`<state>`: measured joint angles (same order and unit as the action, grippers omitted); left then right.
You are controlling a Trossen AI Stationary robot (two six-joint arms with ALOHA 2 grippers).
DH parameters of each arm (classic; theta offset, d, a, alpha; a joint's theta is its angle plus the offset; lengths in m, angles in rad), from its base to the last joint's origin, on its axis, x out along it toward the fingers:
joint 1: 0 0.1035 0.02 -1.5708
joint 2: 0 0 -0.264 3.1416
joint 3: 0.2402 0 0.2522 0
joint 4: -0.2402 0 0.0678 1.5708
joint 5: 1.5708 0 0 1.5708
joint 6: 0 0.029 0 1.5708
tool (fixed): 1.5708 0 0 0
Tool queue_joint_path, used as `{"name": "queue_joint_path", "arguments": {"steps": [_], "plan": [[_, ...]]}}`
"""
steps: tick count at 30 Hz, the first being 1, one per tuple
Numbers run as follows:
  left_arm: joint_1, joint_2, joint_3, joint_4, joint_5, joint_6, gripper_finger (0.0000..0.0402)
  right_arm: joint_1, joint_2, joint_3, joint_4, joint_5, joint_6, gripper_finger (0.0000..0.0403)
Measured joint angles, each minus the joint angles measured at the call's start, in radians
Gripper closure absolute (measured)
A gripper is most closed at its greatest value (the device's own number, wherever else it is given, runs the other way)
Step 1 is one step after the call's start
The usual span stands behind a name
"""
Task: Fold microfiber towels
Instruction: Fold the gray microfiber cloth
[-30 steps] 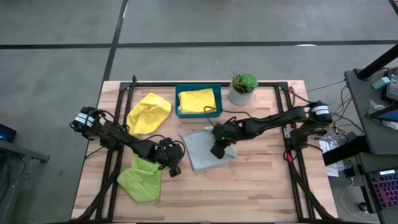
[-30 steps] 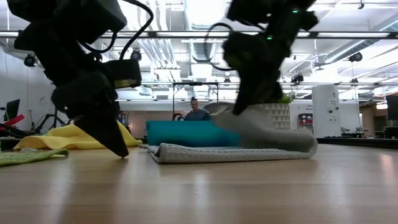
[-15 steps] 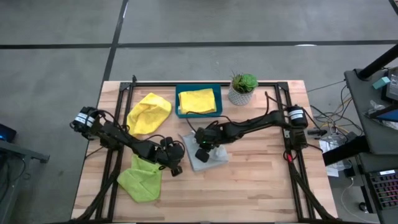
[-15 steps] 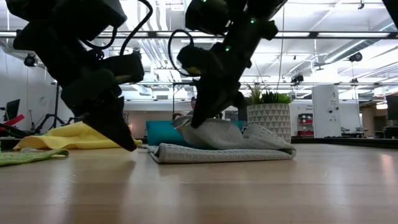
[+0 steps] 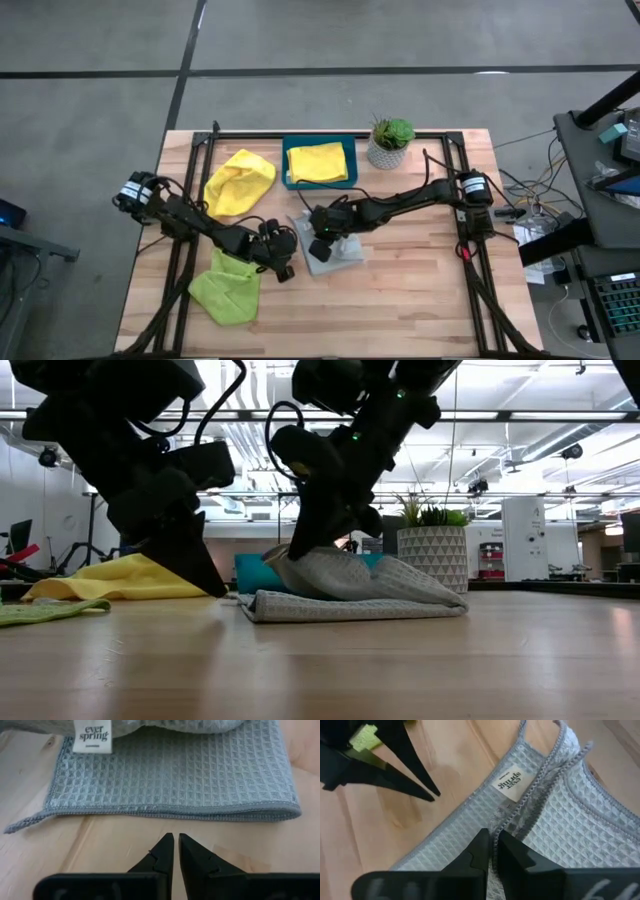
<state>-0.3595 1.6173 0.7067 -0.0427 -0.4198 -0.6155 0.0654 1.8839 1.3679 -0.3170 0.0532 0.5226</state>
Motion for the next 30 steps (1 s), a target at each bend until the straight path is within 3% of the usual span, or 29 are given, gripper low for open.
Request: {"name": "queue_joint_path", "arguments": {"steps": [23, 30], "plan": [[0.0, 0.0, 0.0, 0.019, 0.002, 0.0, 0.0389, 0.0, 0.095, 0.0, 0.088, -0.007, 0.016, 0.0382], [0.0, 0.0, 0.0, 0.02, 0.002, 0.001, 0.0389, 0.0, 0.085, 0.001, 0.092, -0.008, 0.042, 0.0326]]}}
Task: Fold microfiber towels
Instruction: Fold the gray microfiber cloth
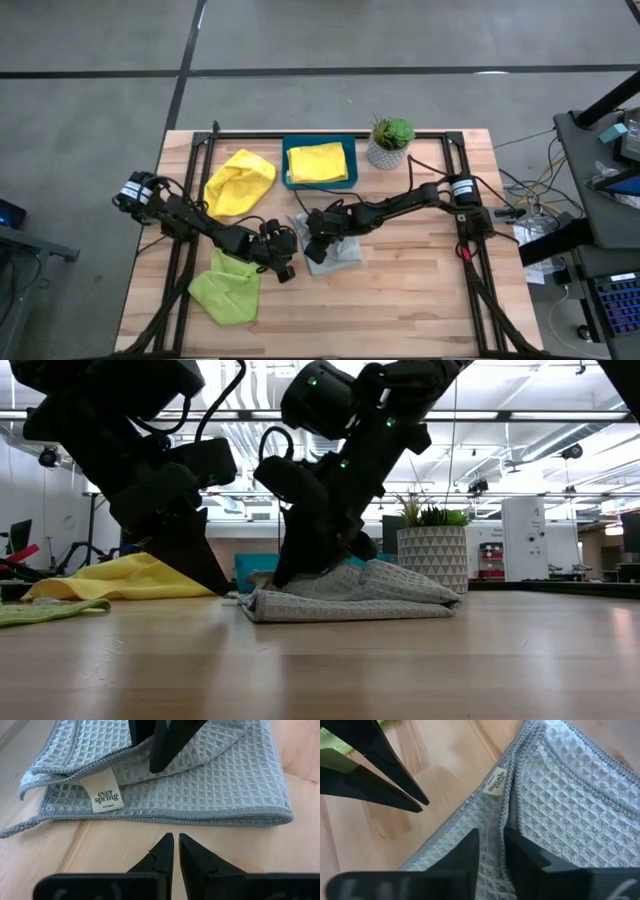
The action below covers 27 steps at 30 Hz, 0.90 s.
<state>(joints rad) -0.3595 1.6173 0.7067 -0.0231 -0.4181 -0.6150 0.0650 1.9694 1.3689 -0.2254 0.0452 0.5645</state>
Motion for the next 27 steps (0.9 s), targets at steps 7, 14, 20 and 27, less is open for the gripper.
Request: {"name": "queue_joint_path", "arguments": {"steps": [7, 14, 20, 27], "plan": [[0.0, 0.0, 0.0, 0.0, 0.001, 0.0, 0.0389, -0.002, -0.026, 0.0, 0.009, 0.0, -0.02, 0.025], [0.0, 0.0, 0.0, 0.008, 0.001, -0.001, 0.0389, -0.002, -0.134, 0.0, -0.129, 0.0, -0.119, 0.0204], [-0.001, 0.0, 0.0, 0.016, 0.001, 0.0, 0.0389, -0.002, -0.239, -0.075, -0.272, 0.01, -0.226, 0.022], [-0.001, 0.0, 0.0, 0.016, 0.001, 0.002, 0.0389, -0.009, -0.296, -0.258, -0.201, 0.13, -0.236, 0.0344]]}}
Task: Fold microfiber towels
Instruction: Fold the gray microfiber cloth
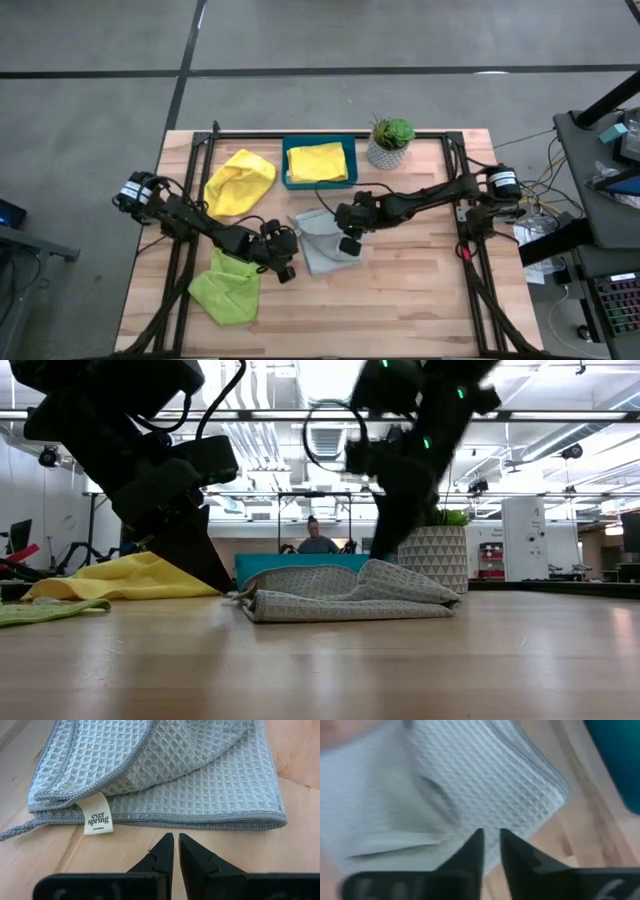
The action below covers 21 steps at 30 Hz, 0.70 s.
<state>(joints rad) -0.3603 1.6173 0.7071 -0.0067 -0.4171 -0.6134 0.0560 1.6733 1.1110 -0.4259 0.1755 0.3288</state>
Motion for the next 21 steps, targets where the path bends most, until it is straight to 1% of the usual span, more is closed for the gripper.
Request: {"name": "queue_joint_path", "arguments": {"steps": [2, 3, 5, 8, 11, 15, 19, 21], "plan": [[0.0, 0.0, 0.0, 0.0, 0.0, 0.001, 0.0389, -0.005, 0.004, -0.06, 0.085, 0.013, 0.0, 0.0379], [0.0, 0.0, 0.0, 0.0, 0.0, 0.001, 0.0389, -0.005, 0.008, -0.09, 0.14, 0.011, 0.0, 0.0385], [0.0, 0.0, 0.0, 0.0, 0.0, 0.001, 0.0389, -0.004, 0.011, -0.133, 0.24, 0.005, 0.001, 0.0389], [-0.001, 0.0, 0.0, 0.0, 0.0, 0.001, 0.0389, -0.002, 0.013, -0.171, 0.335, 0.0, 0.001, 0.039], [-0.001, 0.0, 0.0, -0.001, 0.0, 0.001, 0.0389, 0.006, 0.014, -0.176, 0.367, -0.002, 0.002, 0.039], [0.0, 0.0, 0.0, 0.0, 0.0, 0.017, 0.0389, 0.015, 0.015, -0.166, 0.39, -0.049, 0.009, 0.039], [0.0, 0.0, 0.0, 0.0, 0.0, 0.018, 0.0389, 0.027, 0.038, -0.152, 0.396, -0.06, 0.016, 0.039], [0.0, 0.0, 0.0, 0.0, 0.0, 0.018, 0.0389, 0.031, 0.056, -0.147, 0.427, -0.115, 0.025, 0.039]]}}
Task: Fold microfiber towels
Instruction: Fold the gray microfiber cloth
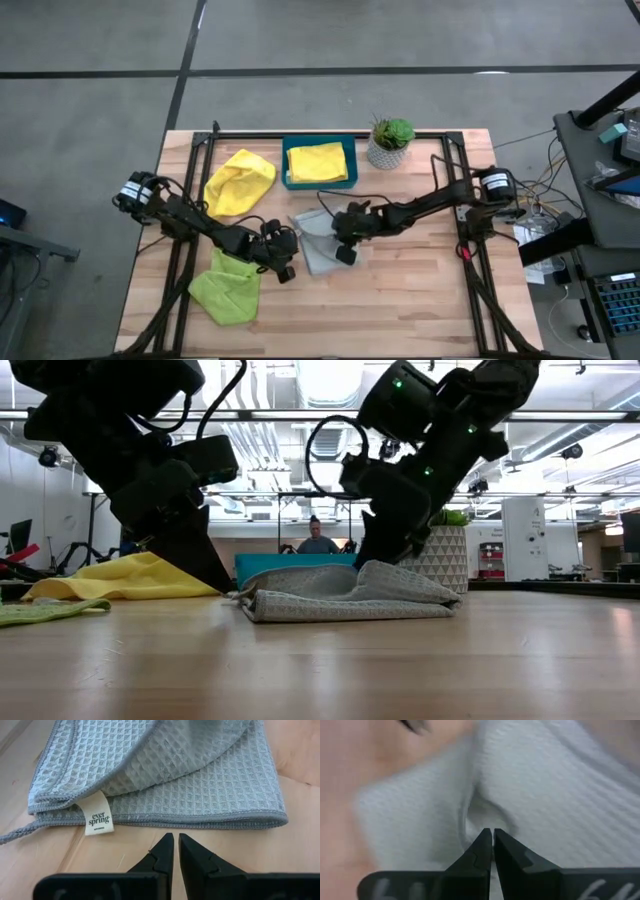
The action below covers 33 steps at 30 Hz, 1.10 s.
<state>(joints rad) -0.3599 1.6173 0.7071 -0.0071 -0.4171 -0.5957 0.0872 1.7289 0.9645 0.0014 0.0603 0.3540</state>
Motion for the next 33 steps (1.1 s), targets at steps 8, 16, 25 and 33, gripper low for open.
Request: {"name": "queue_joint_path", "arguments": {"steps": [8, 16, 25, 33], "plan": [[0.0, 0.0, 0.0, 0.0, 0.0, 0.001, 0.0389, 0.078, 0.055, 0.101, 0.204, -0.166, -0.006, 0.039], [0.0, 0.0, 0.0, -0.001, 0.015, 0.001, 0.0389, 0.099, 0.049, 0.207, -0.016, -0.142, -0.093, 0.039], [-0.003, 0.0, 0.0, 0.005, 0.072, 0.001, 0.0389, 0.125, 0.05, 0.175, -0.062, 0.084, -0.12, 0.039], [-0.007, 0.0, 0.001, 0.037, 0.116, 0.006, 0.0389, 0.127, 0.102, 0.118, 0.151, -0.006, -0.143, 0.039]]}}
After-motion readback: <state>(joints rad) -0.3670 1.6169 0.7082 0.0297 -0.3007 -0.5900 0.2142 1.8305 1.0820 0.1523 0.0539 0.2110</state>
